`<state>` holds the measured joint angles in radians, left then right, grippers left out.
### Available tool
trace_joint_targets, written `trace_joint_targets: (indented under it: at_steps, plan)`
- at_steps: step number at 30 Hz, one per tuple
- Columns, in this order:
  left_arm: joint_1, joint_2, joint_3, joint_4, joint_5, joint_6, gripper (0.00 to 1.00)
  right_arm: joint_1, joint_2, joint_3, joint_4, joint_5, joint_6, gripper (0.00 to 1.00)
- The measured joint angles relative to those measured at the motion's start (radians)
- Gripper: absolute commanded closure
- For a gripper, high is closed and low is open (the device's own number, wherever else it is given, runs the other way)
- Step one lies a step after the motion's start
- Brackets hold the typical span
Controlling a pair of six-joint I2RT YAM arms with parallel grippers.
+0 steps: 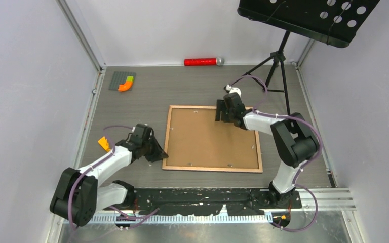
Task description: Take the photo out of the frame
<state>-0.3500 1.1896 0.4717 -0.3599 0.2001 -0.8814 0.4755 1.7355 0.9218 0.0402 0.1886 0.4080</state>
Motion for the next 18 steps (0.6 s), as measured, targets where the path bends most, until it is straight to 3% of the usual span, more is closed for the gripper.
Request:
trace_joint_targets:
  at_steps: [4,9,15,18]
  plan:
    - [-0.095,-0.028,-0.027,0.010,-0.006,-0.095,0.98,0.000,0.084,0.098,0.017,-0.068,-0.044,0.26]
    - [-0.189,-0.029,-0.038,0.008,0.026,-0.156,0.93,0.002,0.086,0.101,0.026,-0.116,-0.111,0.21]
    - [-0.204,-0.015,-0.007,-0.065,0.052,-0.152,0.56,0.052,0.022,0.046,0.004,-0.203,-0.265,0.16]
    - [-0.208,-0.002,0.032,-0.157,0.036,-0.134,0.51,0.129,-0.015,0.027,0.007,-0.235,-0.363,0.12]
